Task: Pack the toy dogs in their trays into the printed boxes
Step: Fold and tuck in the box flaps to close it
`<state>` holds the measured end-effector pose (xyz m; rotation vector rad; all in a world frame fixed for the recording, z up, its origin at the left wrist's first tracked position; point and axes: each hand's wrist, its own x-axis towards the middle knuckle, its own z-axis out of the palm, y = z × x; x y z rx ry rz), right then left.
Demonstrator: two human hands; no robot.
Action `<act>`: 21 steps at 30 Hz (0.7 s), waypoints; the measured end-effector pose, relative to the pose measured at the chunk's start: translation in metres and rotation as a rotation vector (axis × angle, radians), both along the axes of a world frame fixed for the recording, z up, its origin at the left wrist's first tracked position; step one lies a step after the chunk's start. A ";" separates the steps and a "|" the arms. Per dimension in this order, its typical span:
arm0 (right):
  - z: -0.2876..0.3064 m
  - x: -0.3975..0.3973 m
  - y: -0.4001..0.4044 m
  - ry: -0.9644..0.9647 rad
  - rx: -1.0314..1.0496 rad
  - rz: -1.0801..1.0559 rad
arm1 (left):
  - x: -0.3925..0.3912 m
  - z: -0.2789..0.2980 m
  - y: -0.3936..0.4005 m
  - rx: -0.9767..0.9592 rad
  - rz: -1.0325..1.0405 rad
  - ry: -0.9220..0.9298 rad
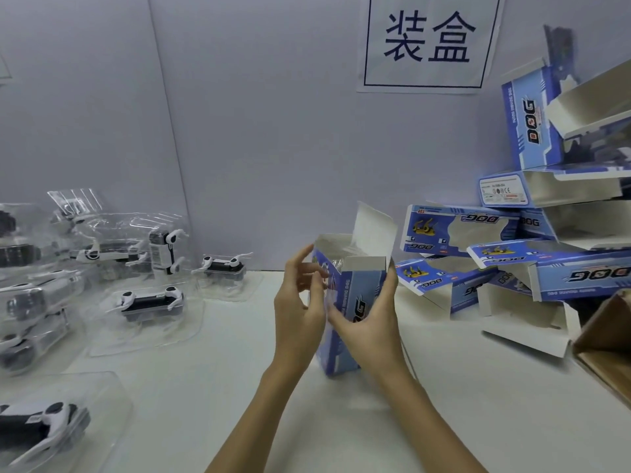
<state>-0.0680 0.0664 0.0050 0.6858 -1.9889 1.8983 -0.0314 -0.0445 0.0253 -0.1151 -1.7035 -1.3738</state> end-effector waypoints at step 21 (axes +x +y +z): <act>0.009 -0.003 0.037 0.081 -0.175 0.129 | 0.007 0.002 -0.020 0.167 -0.495 -0.216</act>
